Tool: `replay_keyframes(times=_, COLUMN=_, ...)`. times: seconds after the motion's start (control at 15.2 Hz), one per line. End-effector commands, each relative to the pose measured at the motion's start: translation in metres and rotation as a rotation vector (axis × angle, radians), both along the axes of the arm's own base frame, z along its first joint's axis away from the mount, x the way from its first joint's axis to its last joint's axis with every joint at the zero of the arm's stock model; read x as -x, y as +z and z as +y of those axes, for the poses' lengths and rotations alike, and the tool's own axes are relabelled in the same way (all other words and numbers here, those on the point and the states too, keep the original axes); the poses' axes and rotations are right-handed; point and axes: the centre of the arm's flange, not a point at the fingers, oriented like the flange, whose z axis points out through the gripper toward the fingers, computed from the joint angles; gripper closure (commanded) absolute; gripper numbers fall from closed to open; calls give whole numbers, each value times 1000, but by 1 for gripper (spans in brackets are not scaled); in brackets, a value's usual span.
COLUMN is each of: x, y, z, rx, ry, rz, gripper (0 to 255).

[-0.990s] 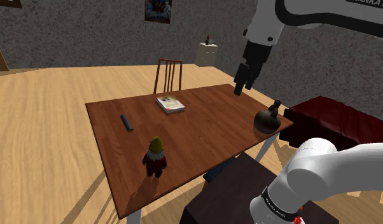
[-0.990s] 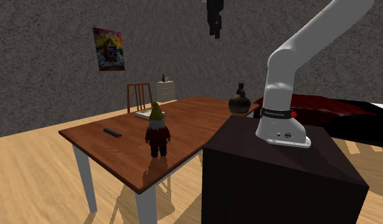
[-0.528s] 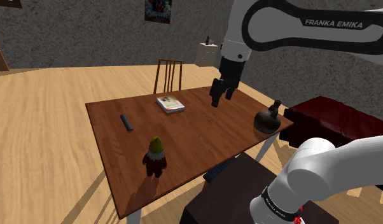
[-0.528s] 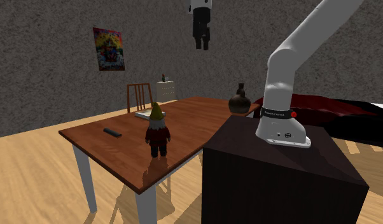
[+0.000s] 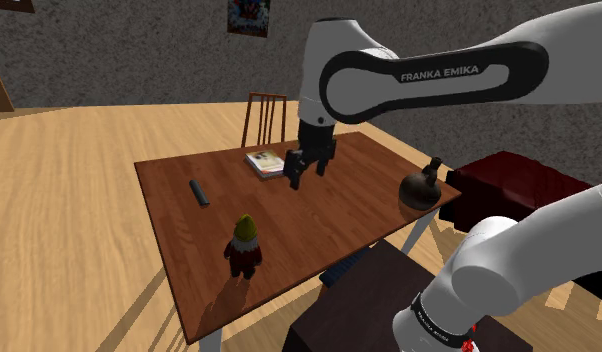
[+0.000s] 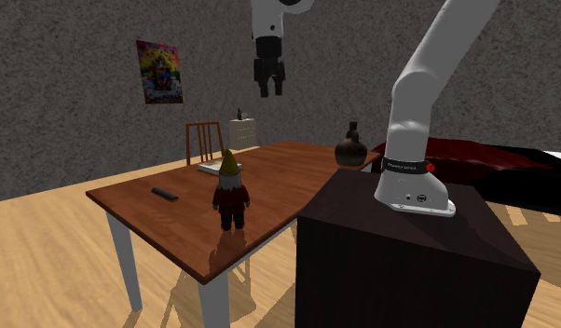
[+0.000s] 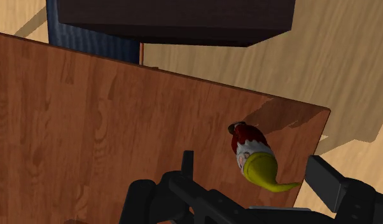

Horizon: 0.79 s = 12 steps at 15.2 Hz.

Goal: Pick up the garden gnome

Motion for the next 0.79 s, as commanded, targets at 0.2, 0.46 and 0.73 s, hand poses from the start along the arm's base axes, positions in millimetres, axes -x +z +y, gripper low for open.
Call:
replay_keyframes(times=0.2, x=-32, y=-49, z=32, rx=25, ry=-20, rz=-7, gripper=0)
replay_keyframes(times=0.46, x=-61, y=-86, z=59, rx=46, ry=-35, rz=-11, gripper=0)
replay_keyframes(times=0.73, x=-90, y=-124, z=85, rx=67, ry=-49, rz=-15, gripper=0)
